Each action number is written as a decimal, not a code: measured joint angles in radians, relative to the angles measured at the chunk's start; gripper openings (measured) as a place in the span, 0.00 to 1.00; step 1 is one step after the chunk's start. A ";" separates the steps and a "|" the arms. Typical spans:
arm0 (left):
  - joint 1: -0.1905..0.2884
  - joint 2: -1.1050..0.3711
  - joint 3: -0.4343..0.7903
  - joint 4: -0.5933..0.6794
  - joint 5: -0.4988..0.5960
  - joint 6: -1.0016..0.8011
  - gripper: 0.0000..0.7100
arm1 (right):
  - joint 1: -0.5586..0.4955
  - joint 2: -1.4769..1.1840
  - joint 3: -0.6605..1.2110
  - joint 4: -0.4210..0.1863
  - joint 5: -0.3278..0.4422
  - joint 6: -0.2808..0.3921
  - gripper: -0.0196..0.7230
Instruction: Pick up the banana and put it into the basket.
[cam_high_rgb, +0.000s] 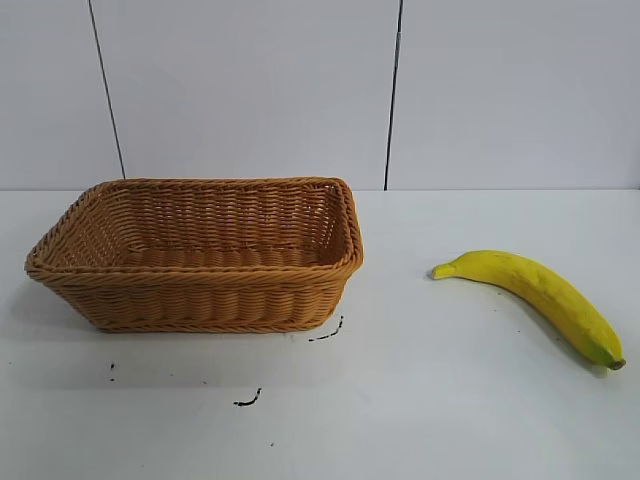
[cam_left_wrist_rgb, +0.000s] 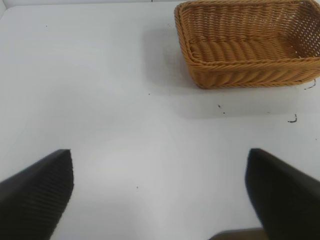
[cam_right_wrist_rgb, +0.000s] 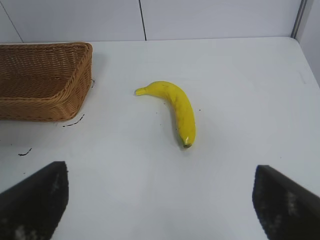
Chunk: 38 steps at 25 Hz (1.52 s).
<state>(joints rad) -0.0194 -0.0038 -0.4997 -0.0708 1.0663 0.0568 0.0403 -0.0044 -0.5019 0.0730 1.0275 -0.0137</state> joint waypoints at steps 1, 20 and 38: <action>0.000 0.000 0.000 0.000 0.000 0.000 0.98 | 0.000 0.000 0.000 0.000 0.000 0.000 0.96; 0.000 0.000 0.000 0.000 0.000 0.000 0.98 | 0.000 0.150 -0.061 -0.004 -0.015 0.021 0.96; 0.000 0.000 0.000 0.000 0.001 0.000 0.98 | 0.000 1.120 -0.557 0.012 0.148 0.003 0.96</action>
<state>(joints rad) -0.0194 -0.0038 -0.4997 -0.0708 1.0672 0.0568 0.0403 1.1159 -1.0585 0.0849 1.1759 -0.0103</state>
